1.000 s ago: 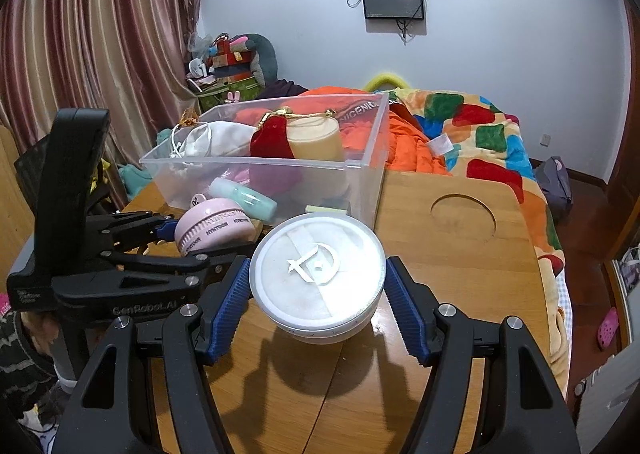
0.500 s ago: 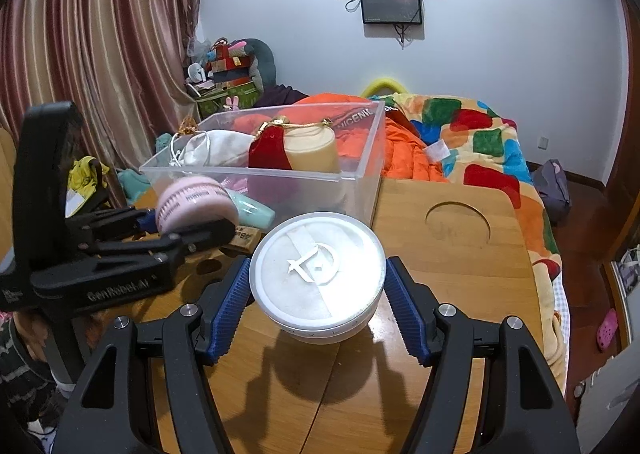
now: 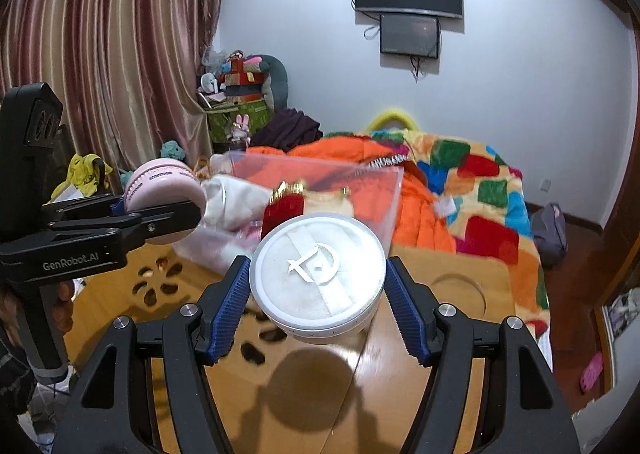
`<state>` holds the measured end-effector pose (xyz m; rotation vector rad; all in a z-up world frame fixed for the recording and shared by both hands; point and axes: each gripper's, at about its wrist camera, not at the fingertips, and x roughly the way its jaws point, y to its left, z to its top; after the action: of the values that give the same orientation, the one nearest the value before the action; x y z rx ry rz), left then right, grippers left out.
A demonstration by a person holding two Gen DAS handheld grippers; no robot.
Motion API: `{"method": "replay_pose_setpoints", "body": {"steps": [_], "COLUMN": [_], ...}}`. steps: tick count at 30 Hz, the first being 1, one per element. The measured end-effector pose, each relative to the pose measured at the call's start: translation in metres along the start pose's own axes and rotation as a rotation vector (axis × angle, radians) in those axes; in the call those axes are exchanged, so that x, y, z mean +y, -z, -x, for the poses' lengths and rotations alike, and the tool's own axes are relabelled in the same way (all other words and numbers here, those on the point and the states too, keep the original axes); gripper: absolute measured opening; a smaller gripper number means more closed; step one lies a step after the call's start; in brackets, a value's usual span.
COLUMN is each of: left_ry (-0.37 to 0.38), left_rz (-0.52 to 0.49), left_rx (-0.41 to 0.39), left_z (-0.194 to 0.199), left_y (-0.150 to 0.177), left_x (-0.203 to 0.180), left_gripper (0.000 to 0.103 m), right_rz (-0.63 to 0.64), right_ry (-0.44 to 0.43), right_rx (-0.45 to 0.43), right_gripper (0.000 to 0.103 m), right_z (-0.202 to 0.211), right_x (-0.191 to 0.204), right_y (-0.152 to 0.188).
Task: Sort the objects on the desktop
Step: 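Lift the tub and pink fan and carry both over the clear box, then lower the tub and pink fan into the box and open both tools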
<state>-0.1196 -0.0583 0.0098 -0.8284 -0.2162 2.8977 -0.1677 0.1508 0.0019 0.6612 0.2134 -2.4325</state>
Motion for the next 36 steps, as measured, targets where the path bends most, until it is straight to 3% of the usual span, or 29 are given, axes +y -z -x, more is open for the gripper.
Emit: {"method": "replay_pose_setpoints", "body": {"steps": [16, 36], "left_ry": [-0.034, -0.024], "left_rz": [-0.028, 0.022], "left_rx": [0.059, 0.089], "left_z": [-0.051, -0.065], "left_y": [-0.012, -0.01], "left_x": [0.001, 0.01], "left_gripper": [0.049, 0.049], "right_rz": [-0.014, 0.058], "right_ry": [0.026, 0.039], "right_rx": [0.053, 0.035], "right_gripper": [0.063, 0.064], "right_z": [-0.05, -0.069], "right_x": [-0.01, 0.001], "right_y": [-0.02, -0.03]}}
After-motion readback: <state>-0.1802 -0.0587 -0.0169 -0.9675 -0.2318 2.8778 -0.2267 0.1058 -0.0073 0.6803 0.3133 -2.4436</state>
